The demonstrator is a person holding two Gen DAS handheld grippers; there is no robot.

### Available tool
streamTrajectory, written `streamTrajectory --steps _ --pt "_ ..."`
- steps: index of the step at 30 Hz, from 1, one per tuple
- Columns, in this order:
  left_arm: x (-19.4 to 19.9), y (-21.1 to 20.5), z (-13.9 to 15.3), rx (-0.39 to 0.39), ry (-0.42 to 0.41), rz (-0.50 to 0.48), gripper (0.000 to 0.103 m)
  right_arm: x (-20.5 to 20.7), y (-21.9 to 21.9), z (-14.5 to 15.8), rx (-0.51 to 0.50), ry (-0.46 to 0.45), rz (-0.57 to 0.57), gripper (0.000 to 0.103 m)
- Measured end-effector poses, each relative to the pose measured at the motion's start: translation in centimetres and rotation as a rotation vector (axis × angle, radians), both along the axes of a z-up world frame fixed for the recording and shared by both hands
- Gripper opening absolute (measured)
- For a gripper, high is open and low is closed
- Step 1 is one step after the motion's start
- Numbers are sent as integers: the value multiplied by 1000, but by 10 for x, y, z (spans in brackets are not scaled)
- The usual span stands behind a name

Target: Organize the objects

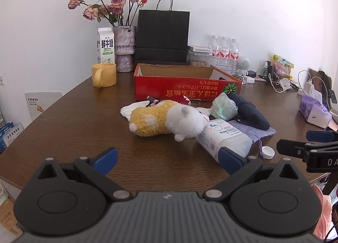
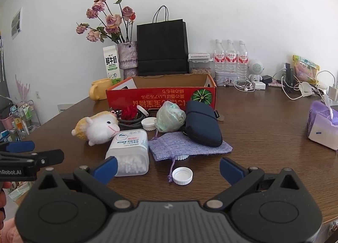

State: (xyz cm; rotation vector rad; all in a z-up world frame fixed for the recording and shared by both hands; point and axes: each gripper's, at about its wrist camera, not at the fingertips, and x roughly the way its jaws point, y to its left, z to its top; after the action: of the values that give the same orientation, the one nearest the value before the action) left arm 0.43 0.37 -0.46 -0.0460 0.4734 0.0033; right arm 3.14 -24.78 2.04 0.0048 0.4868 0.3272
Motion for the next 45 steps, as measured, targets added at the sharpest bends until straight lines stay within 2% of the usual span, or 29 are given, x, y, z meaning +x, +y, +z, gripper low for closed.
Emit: streamTrajectory --steps 45 --pt "0 2 -17 -19 33 -4 103 -1 4 -15 -11 24 10 103"
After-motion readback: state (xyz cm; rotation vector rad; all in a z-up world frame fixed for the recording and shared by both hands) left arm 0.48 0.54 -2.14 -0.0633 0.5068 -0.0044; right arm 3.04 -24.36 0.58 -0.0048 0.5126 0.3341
